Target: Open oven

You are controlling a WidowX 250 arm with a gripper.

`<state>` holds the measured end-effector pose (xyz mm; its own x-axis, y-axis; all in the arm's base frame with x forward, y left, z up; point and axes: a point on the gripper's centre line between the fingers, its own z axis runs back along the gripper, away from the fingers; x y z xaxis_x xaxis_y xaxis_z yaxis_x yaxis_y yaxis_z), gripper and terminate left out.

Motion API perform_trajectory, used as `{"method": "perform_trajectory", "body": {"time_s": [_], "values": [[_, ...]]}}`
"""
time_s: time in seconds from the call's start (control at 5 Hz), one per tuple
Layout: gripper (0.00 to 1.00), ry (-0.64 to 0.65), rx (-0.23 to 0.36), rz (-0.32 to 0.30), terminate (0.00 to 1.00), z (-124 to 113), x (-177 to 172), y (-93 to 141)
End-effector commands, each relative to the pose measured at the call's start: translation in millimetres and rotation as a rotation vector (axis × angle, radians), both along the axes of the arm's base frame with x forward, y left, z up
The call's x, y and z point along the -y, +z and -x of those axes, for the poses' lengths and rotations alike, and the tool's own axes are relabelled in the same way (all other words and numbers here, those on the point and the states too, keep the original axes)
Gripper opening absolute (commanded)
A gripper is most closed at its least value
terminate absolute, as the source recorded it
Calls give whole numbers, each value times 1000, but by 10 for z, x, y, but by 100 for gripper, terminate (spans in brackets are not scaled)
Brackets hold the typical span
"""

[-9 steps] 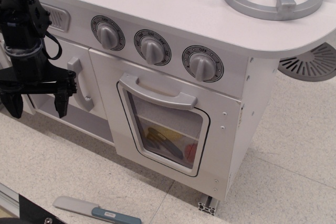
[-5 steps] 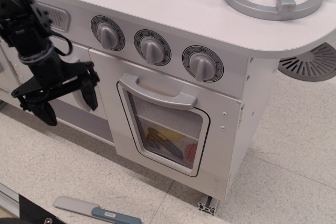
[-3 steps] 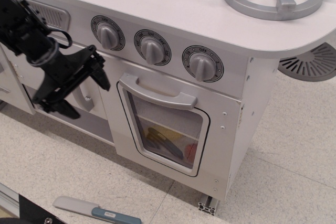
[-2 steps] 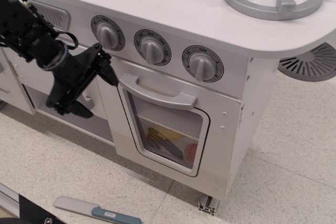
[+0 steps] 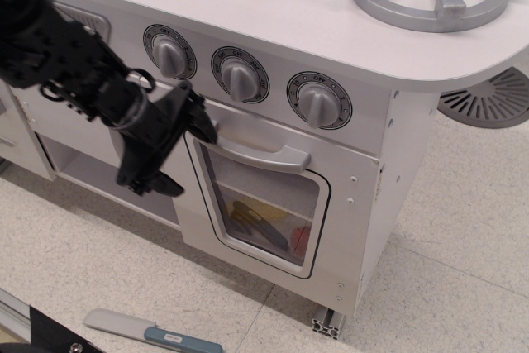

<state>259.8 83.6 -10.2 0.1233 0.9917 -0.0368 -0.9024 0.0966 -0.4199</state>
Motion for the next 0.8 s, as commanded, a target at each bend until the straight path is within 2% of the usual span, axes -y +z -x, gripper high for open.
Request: {"method": "perform_trajectory", "body": {"time_s": [0.0,0.2,0.4,0.6], "values": [[100,-2,46,-14,0,-259,107,60],[100,10,37,-28,0,-297,122,23],[100,-9,-14,-23,0,-185,91,12],[100,-62,-84,-69,0,-13,105,-51]]}}
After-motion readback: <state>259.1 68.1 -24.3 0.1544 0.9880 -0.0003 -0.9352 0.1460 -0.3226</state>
